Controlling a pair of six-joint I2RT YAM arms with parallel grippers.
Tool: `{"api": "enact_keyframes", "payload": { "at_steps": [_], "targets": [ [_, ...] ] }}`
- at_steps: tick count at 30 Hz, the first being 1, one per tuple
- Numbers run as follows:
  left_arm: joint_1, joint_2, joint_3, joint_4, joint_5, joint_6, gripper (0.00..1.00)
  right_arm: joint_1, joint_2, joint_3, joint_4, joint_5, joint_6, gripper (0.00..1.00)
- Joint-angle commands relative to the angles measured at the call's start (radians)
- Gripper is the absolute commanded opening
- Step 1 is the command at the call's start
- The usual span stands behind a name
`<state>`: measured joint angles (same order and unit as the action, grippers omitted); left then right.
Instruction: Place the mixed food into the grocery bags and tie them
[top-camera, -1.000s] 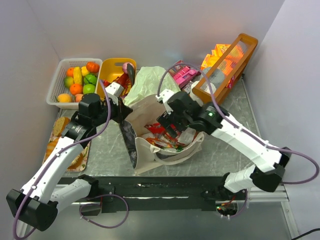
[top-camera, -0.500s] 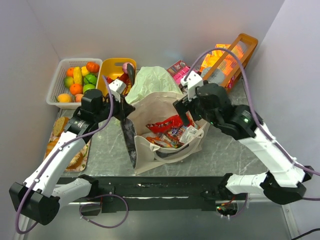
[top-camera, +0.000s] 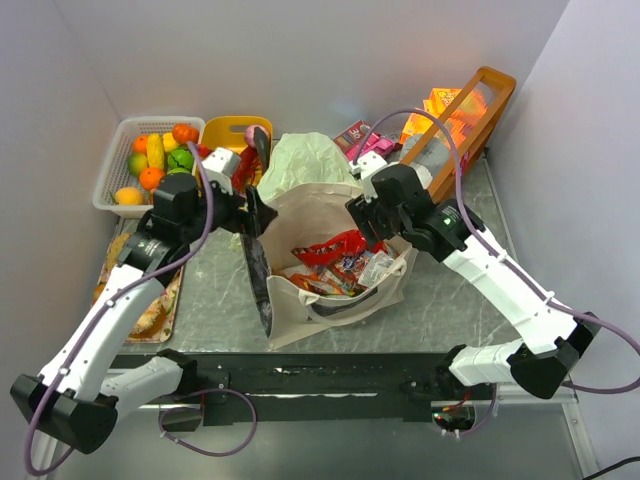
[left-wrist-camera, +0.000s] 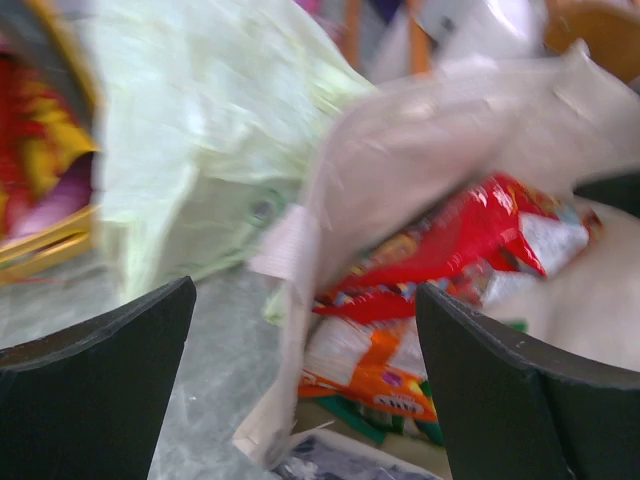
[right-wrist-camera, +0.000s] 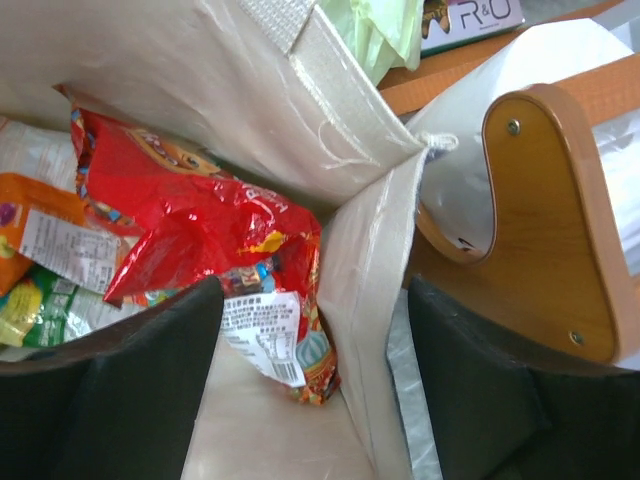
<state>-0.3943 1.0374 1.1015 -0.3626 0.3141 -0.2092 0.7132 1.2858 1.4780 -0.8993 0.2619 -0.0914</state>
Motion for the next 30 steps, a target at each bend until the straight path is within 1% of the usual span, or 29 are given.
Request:
{"api": "enact_keyframes", "payload": {
  "at_steps": [1,2,4,5,7,8,11,14,16,18,22,27,30],
  "targets": [
    [-0.003,-0.075,0.133,-0.111,-0.31,-0.117,0.96,-0.011,-0.005,-0.022,0.054,-0.01,0.019,0.72],
    [-0.003,-0.089,0.149,-0.163,-0.357,-0.178,0.96,-0.011,-0.009,-0.03,0.059,-0.015,0.022,0.72],
    [-0.003,-0.132,0.17,-0.2,-0.38,-0.252,0.96,-0.012,-0.023,-0.05,0.075,-0.018,0.025,0.72],
    [-0.003,-0.148,0.17,-0.232,-0.359,-0.321,0.96,-0.012,-0.025,-0.054,0.08,-0.019,0.027,0.72],
    [-0.003,-0.18,0.138,-0.246,-0.278,-0.376,0.96,-0.011,-0.028,-0.061,0.077,-0.016,0.035,0.72],
    [-0.003,-0.189,0.117,-0.245,-0.171,-0.422,0.96,-0.011,-0.026,-0.062,0.076,-0.015,0.038,0.72],
    [-0.003,-0.24,0.02,-0.246,-0.112,-0.498,0.97,-0.012,-0.036,-0.079,0.088,-0.012,0.041,0.72],
    [-0.003,-0.303,-0.057,-0.21,-0.087,-0.557,0.97,-0.011,-0.043,-0.087,0.091,-0.007,0.035,0.71],
    [-0.003,-0.321,-0.103,-0.147,-0.031,-0.591,0.96,-0.012,-0.046,-0.088,0.097,-0.016,0.036,0.71],
    [-0.003,-0.306,-0.132,-0.118,0.012,-0.631,0.96,-0.014,-0.048,-0.088,0.1,-0.024,0.035,0.71],
    [-0.003,-0.26,-0.166,-0.036,0.054,-0.69,0.96,-0.012,-0.062,-0.096,0.1,-0.02,0.038,0.71],
    [-0.003,-0.226,-0.201,0.002,0.071,-0.72,0.97,-0.012,-0.1,-0.116,0.115,-0.029,0.036,0.71],
    [-0.005,-0.218,-0.213,0.033,0.111,-0.739,0.98,-0.012,-0.1,-0.117,0.109,-0.015,0.039,0.71]
  ]
}}
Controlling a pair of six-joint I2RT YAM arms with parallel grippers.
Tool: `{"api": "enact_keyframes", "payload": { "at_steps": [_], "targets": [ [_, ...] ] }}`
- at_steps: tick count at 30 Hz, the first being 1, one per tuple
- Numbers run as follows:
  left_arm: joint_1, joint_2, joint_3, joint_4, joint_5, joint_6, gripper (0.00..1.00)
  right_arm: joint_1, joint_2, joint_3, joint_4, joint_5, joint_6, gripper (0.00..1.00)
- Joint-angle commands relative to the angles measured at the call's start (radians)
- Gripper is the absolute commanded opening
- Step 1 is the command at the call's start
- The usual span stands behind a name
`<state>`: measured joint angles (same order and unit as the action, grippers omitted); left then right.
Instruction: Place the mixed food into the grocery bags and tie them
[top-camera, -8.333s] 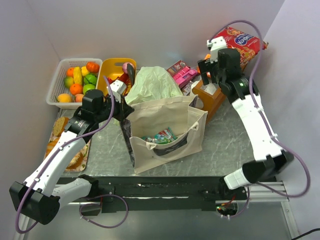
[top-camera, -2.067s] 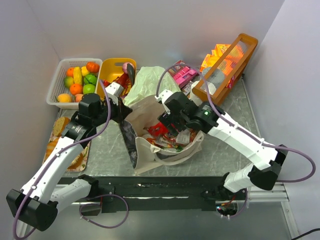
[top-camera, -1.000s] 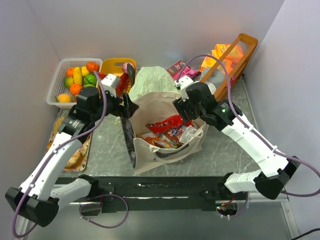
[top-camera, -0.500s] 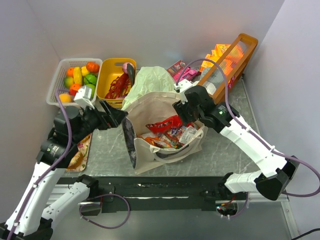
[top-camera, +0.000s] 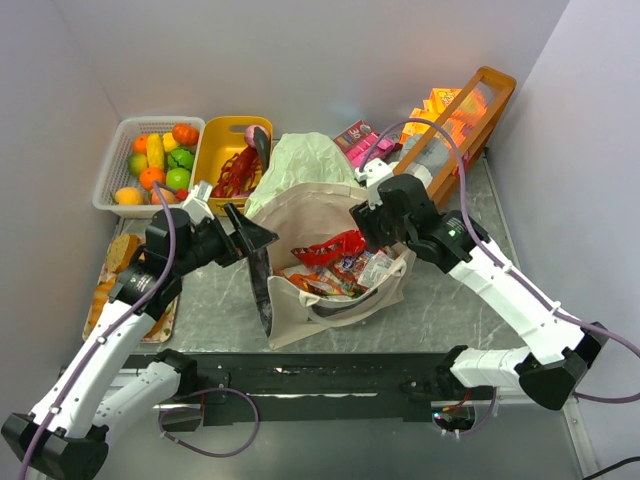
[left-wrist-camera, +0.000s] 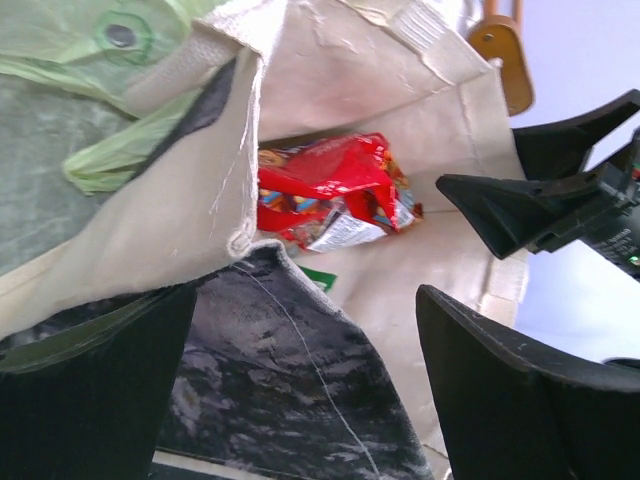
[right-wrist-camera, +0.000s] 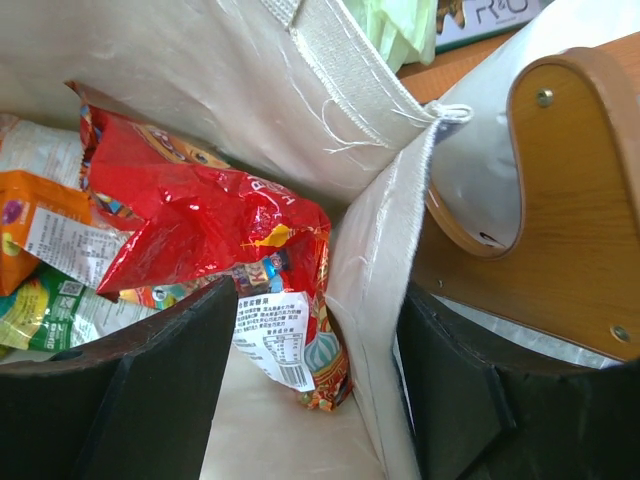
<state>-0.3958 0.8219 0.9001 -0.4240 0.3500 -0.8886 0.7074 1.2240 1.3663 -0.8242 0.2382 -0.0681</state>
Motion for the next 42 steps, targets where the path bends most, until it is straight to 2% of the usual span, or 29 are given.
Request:
{"api": "enact_keyframes", "payload": {
  "at_steps": [1,6,10,15,22,26,28,30,31,32,33,34,35,37,40,42],
  "targets": [
    [-0.006,0.0,-0.015,0.096,0.083,-0.062,0.96,-0.008,-0.037,-0.006,0.031,0.01,0.016,0.71],
    [-0.024,0.005,-0.046,0.12,0.087,-0.07,0.7,-0.008,-0.026,-0.012,0.025,0.001,0.028,0.64],
    [-0.066,0.023,-0.07,0.185,0.119,-0.104,0.74,-0.006,-0.021,-0.016,0.017,-0.005,0.034,0.62],
    [-0.121,0.055,0.002,0.12,0.069,-0.075,0.89,-0.005,-0.032,-0.019,0.017,-0.004,0.037,0.61],
    [-0.19,0.075,0.1,-0.033,-0.054,-0.017,0.87,-0.005,-0.038,-0.029,0.022,0.016,0.036,0.61],
    [-0.248,0.121,0.161,-0.143,-0.13,0.02,0.71,-0.006,-0.041,-0.035,0.025,0.019,0.036,0.61],
    [-0.273,0.138,0.169,-0.176,-0.166,0.036,0.69,-0.006,-0.041,-0.038,0.028,0.021,0.036,0.61],
    [-0.281,0.157,0.163,-0.174,-0.183,0.042,0.61,-0.006,-0.04,-0.039,0.03,0.021,0.037,0.6],
    [-0.281,0.155,0.155,-0.162,-0.183,0.04,0.56,-0.006,-0.041,-0.041,0.03,0.021,0.037,0.55],
    [-0.281,0.152,0.145,-0.151,-0.19,0.037,0.43,-0.006,-0.041,-0.042,0.028,0.021,0.037,0.49],
    [-0.282,0.149,0.14,-0.135,-0.2,0.034,0.33,-0.006,-0.043,-0.044,0.03,0.024,0.037,0.39],
    [-0.284,0.148,0.138,-0.133,-0.215,0.034,0.21,-0.006,-0.044,-0.042,0.025,0.026,0.037,0.19],
    [-0.282,0.138,0.138,-0.127,-0.239,0.034,0.03,-0.006,-0.047,-0.033,0.02,0.027,0.042,0.11],
    [-0.282,0.125,0.146,-0.101,-0.267,0.053,0.01,-0.006,-0.058,-0.016,0.019,0.033,0.045,0.0],
    [-0.284,0.132,0.244,-0.146,-0.347,0.117,0.01,-0.002,-0.092,0.068,-0.015,0.064,0.059,0.0],
    [-0.284,0.158,0.373,-0.176,-0.389,0.175,0.01,0.029,-0.13,0.144,-0.032,0.101,0.065,0.0]
  ]
}}
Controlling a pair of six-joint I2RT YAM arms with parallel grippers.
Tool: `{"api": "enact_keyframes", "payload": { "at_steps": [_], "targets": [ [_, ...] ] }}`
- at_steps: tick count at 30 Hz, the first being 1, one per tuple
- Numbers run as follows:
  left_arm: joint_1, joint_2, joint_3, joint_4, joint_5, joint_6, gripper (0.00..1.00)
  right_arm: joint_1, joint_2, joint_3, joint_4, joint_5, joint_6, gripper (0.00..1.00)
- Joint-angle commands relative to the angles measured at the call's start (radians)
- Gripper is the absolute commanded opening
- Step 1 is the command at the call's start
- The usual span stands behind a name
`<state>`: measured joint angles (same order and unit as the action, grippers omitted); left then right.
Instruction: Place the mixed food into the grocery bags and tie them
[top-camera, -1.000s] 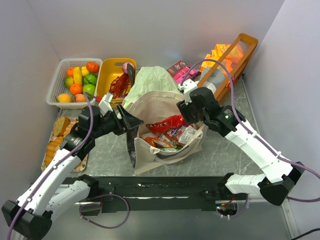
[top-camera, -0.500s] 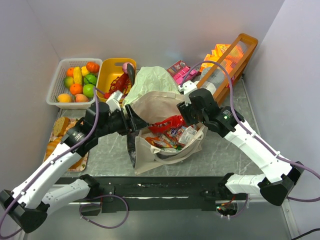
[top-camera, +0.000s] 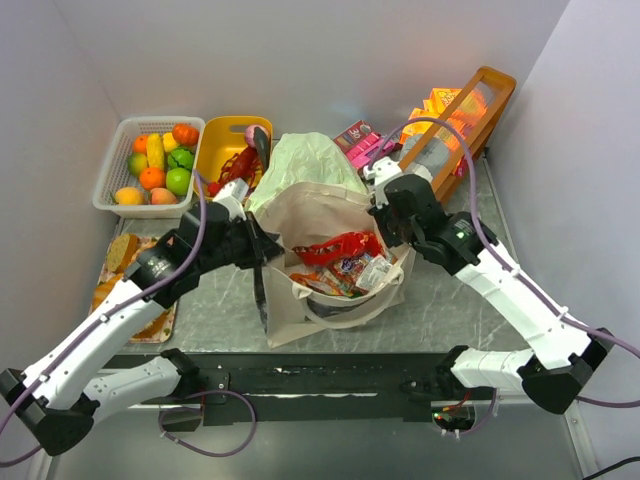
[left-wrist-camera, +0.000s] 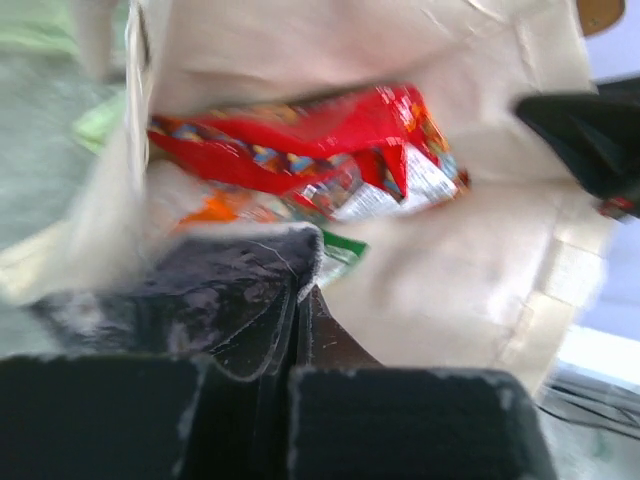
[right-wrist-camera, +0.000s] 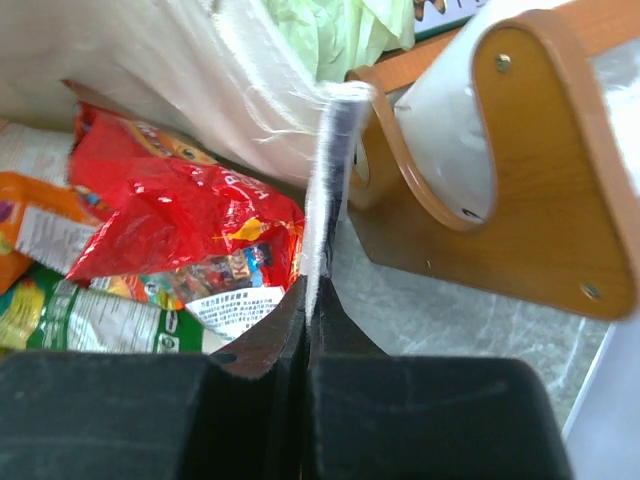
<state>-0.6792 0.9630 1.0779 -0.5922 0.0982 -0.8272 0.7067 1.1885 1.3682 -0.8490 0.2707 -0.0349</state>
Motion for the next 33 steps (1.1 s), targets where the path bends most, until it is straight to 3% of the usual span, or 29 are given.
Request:
{"api": "enact_keyframes", "payload": {
  "at_steps": [1,6,14,18,24,29,33],
  "targets": [
    [0.001,0.038,0.235,-0.03,-0.144,0.131,0.01,0.039,-0.108,0.166,-0.012,0.085,0.033,0.0],
    [0.001,0.052,0.323,-0.021,-0.126,0.166,0.01,0.066,-0.178,0.232,-0.036,0.183,0.066,0.0],
    [-0.023,0.032,0.154,0.112,0.084,0.089,0.01,0.057,-0.274,0.12,-0.113,0.389,0.145,0.0],
    [-0.146,0.057,0.103,0.166,0.058,0.065,0.01,0.007,-0.337,0.048,-0.075,0.458,0.141,0.0],
    [-0.311,0.163,0.036,0.422,0.066,0.027,0.01,-0.194,-0.345,-0.005,0.005,0.585,0.098,0.0],
    [-0.471,0.35,0.164,0.479,0.08,0.039,0.01,-0.337,-0.285,0.032,-0.047,0.649,0.084,0.0],
    [-0.505,0.447,0.22,0.56,0.075,0.042,0.01,-0.531,-0.27,-0.006,0.037,0.633,0.044,0.0]
  ]
}}
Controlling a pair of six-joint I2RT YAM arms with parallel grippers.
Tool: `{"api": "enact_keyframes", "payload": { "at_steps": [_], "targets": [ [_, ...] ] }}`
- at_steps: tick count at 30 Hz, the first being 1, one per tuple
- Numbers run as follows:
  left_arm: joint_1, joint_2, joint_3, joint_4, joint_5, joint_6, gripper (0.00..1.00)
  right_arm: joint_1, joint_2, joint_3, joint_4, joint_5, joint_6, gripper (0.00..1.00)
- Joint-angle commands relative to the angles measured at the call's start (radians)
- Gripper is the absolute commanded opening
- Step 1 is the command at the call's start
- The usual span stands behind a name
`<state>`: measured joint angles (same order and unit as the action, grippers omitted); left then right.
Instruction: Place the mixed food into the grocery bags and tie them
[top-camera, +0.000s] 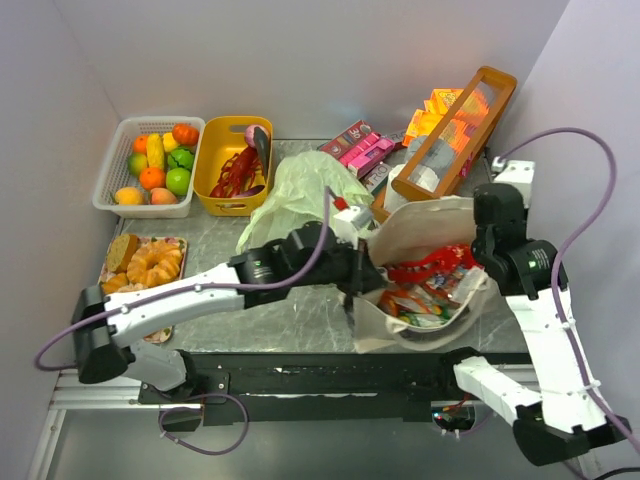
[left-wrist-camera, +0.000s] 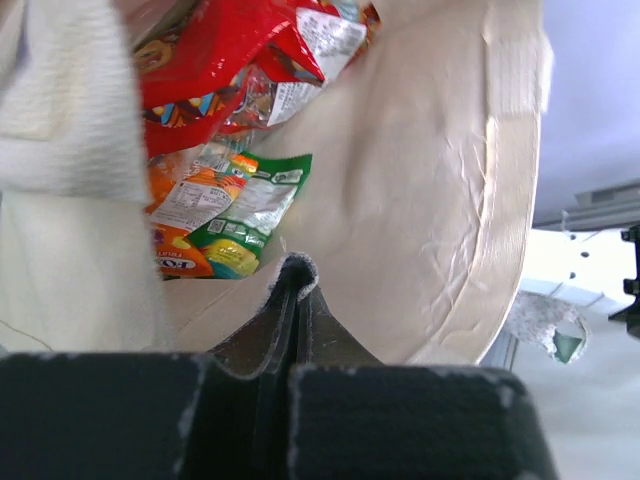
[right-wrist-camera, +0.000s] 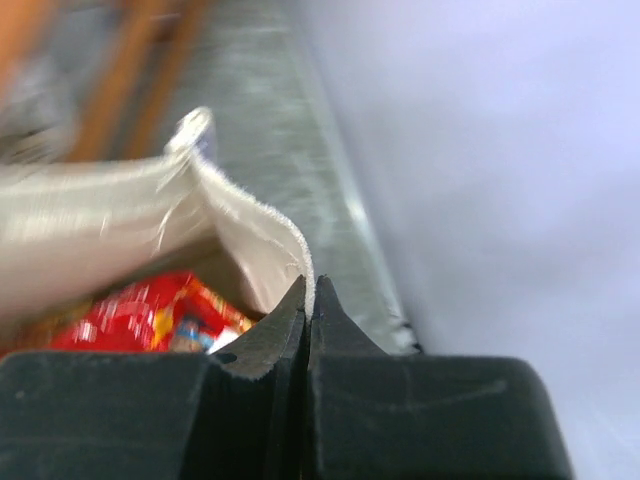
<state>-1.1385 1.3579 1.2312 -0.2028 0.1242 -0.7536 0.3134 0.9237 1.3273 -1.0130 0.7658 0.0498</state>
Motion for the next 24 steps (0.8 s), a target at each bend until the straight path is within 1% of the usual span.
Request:
{"api": "enact_keyframes", "payload": {
  "at_steps": [1,3,5,6,7,8,10,13,14,15,16,17,18,19,20,21,22,23,24],
  "targets": [
    [-0.046,0.094,0.091,0.183,0.069,-0.033,0.01,-0.166,0.004,0.035,0.22,0.129,-0.042,0.0],
    [-0.053,0.163,0.132,0.175,0.075,-0.024,0.01,-0.241,0.012,0.039,0.226,0.115,-0.042,0.0],
    [-0.07,0.204,0.191,0.169,0.071,-0.01,0.01,-0.287,0.021,0.044,0.238,0.119,-0.042,0.0],
    [-0.072,0.24,0.221,0.175,0.074,-0.009,0.01,-0.309,0.021,0.041,0.247,0.128,-0.072,0.0],
    [-0.075,0.259,0.235,0.177,0.08,-0.009,0.01,-0.373,0.023,0.038,0.255,0.127,-0.094,0.0],
    [-0.075,0.276,0.25,0.178,0.089,-0.006,0.01,-0.401,0.024,0.038,0.278,0.122,-0.103,0.0],
    [-0.076,0.323,0.298,0.172,0.088,0.005,0.01,-0.463,0.026,0.033,0.298,0.089,-0.116,0.0],
    [-0.076,0.38,0.362,0.151,0.048,0.048,0.01,-0.5,0.036,0.027,0.313,0.05,-0.096,0.0],
    [-0.076,0.395,0.384,0.135,0.037,0.084,0.01,-0.508,0.043,0.026,0.315,0.047,-0.091,0.0],
    [-0.076,0.426,0.421,0.122,0.019,0.097,0.01,-0.514,0.061,0.027,0.297,0.047,-0.084,0.0],
    [-0.076,0.438,0.438,0.09,0.015,0.109,0.01,-0.519,0.072,0.041,0.283,0.043,-0.068,0.04],
    [-0.076,0.446,0.451,0.079,0.009,0.137,0.1,-0.52,0.079,0.047,0.265,0.037,-0.059,0.12],
    [-0.076,0.452,0.462,0.068,-0.001,0.148,0.31,-0.522,0.086,0.053,0.248,0.023,-0.054,0.69],
    [-0.076,0.445,0.459,0.063,-0.011,0.157,0.66,-0.522,0.083,0.059,0.245,0.014,-0.053,0.94],
    [-0.076,0.435,0.453,0.056,-0.026,0.18,0.74,-0.522,0.081,0.07,0.234,-0.005,-0.051,1.0],
    [-0.076,0.399,0.435,0.051,-0.061,0.195,0.81,-0.52,0.078,0.087,0.219,-0.014,-0.006,1.0],
    [-0.076,0.376,0.42,0.051,-0.078,0.209,0.92,-0.52,0.075,0.131,0.183,-0.029,0.004,0.99],
    [-0.076,0.348,0.401,0.052,-0.096,0.239,0.96,-0.52,0.069,0.156,0.171,-0.08,0.011,0.99],
    [-0.076,0.28,0.351,0.055,-0.119,0.253,0.99,-0.52,0.06,0.179,0.159,-0.117,0.024,1.0]
  ]
}}
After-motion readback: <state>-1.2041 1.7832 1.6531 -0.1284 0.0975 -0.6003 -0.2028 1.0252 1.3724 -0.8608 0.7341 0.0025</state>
